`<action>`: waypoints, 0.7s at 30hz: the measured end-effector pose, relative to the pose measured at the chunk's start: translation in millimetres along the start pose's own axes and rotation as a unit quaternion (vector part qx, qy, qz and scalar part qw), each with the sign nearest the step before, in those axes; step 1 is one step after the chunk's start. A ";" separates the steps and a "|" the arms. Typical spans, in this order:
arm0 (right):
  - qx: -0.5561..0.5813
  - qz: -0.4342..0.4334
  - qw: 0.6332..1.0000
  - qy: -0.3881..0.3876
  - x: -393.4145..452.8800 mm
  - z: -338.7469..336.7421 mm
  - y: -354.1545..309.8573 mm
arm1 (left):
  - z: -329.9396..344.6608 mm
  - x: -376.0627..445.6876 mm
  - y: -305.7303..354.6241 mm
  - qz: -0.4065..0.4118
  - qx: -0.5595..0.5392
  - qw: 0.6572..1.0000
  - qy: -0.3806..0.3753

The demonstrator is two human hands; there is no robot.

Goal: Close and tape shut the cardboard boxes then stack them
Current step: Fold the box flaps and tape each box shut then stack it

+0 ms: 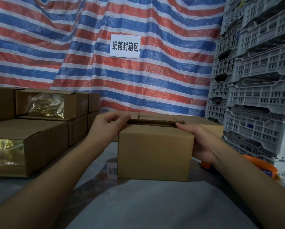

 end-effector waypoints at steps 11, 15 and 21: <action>-0.033 -0.019 0.999 0.018 -0.9 -0.1 -2.3 | -2.2 4.3 -5.4 -0.022 0.029 0.999 -0.001; -0.001 -0.013 0.999 0.046 1.2 -0.1 -7.2 | -1.7 4.7 -7.2 -0.043 0.029 0.999 -0.011; -0.017 0.024 0.997 0.066 3.1 -0.4 -2.6 | -0.6 5.0 -11.8 -0.085 0.030 0.996 -0.019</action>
Point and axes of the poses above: each hand's wrist, its own x-axis towards the middle knuckle, its own z-axis out of the palm, y = z × x, the point moved 7 cm from there along x, towards the middle knuckle, and after that the axes turned 1 degree about z, right-handed, at the moved point
